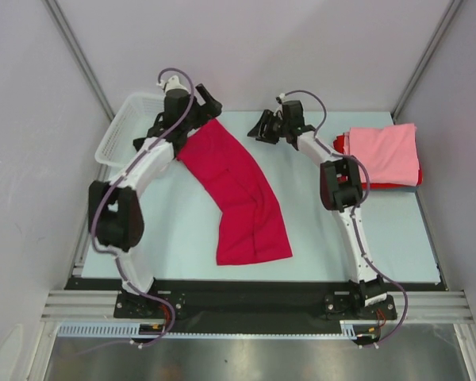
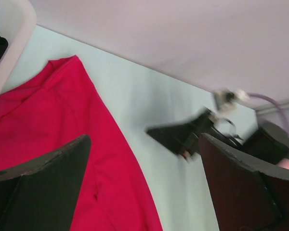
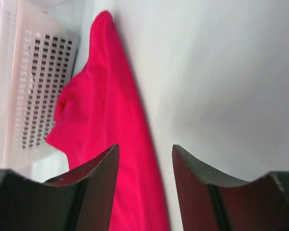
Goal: Fold and stack the t-shirts
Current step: Fold the tshirt
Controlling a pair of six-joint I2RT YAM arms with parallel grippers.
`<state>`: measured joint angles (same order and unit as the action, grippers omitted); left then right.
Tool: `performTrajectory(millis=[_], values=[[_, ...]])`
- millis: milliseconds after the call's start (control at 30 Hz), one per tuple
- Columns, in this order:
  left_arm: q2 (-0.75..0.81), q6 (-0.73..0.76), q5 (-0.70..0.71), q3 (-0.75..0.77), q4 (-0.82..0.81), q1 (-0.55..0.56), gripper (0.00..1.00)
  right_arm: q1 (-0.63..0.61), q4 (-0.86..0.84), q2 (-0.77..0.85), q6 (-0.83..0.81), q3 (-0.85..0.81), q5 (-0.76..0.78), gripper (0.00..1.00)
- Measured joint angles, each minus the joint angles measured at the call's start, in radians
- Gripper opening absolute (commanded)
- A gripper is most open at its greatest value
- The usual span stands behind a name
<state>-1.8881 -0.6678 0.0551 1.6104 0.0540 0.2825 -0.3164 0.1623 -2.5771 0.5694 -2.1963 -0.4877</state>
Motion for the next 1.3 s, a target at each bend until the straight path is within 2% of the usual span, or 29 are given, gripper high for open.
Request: performTrajectory(millis=[67,133,333,567,667,733,867,1000,1167,1300], values=[[0.142,0.015,-0.007,-0.122,-0.016,0.006,1.00,0.006,-0.021,-0.138,0.055,-0.170,-0.035,0.54],[0.268,0.026,-0.006,-0.241,-0.034,0.016,1.00,0.010,-0.073,-0.224,0.125,-0.246,-0.064,0.54],[0.571,0.042,0.039,-0.647,-0.033,0.106,1.00,0.005,-0.203,-0.280,0.268,-0.263,-0.105,0.52],[0.845,0.038,0.043,-0.952,0.073,0.154,1.00,-0.048,-0.219,-0.292,0.291,-0.263,-0.104,0.51],[0.980,0.033,0.059,-0.999,0.109,0.154,1.00,-0.067,-0.215,-0.292,0.277,-0.263,-0.094,0.45],[1.065,0.029,0.075,-1.011,0.139,0.154,1.00,-0.076,-0.207,-0.292,0.263,-0.263,-0.085,0.31],[1.152,0.023,0.093,-1.012,0.179,0.154,1.00,-0.074,-0.172,-0.292,0.247,-0.263,-0.051,0.17],[1.157,0.021,0.090,-1.041,0.197,0.154,1.00,-0.059,-0.180,-0.292,0.254,-0.249,-0.021,0.00],[1.107,0.007,0.036,-1.135,0.190,0.175,1.00,-0.034,-0.212,-0.261,0.274,-0.189,0.035,0.00],[1.066,-0.023,-0.017,-1.236,0.138,0.232,1.00,0.001,-0.249,-0.160,0.280,-0.021,0.118,0.00]])
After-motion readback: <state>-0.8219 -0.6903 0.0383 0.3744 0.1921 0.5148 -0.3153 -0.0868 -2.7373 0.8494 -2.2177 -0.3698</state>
